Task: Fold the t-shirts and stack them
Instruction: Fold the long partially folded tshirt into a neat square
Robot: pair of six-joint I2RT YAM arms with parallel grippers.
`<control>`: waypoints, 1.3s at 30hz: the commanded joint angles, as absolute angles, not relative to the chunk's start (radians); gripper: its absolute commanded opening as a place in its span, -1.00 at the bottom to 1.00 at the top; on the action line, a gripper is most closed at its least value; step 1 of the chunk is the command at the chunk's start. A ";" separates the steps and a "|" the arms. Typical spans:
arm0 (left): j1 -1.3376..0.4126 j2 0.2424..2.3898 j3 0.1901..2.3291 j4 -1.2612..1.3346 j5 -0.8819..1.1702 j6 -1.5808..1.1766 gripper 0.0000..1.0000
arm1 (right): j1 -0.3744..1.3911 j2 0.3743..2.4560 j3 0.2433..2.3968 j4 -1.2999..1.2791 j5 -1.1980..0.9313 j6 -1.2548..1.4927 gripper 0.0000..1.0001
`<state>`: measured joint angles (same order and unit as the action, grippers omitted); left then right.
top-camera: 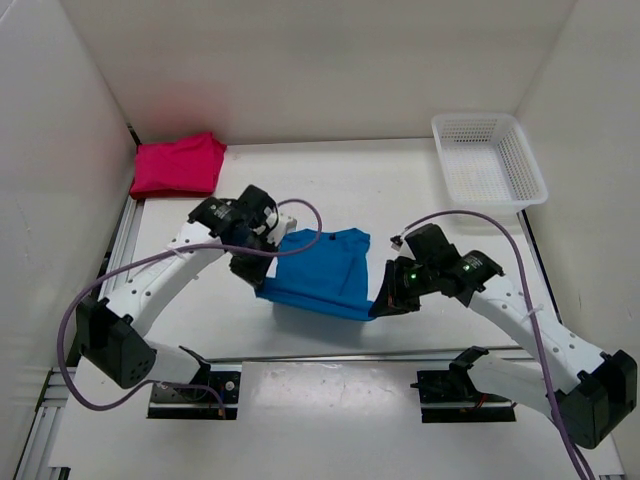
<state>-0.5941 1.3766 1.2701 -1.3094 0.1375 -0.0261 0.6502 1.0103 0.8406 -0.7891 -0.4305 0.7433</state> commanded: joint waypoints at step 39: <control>-0.364 2.009 1.810 -1.074 0.129 0.000 -0.78 | 0.273 2.031 1.592 -0.864 -0.480 0.468 -1.00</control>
<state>-0.3790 1.9919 1.7798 -1.1236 0.1745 -0.0170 0.2951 1.9640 1.5276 -0.8589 -0.4854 0.4641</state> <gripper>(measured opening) 0.138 0.008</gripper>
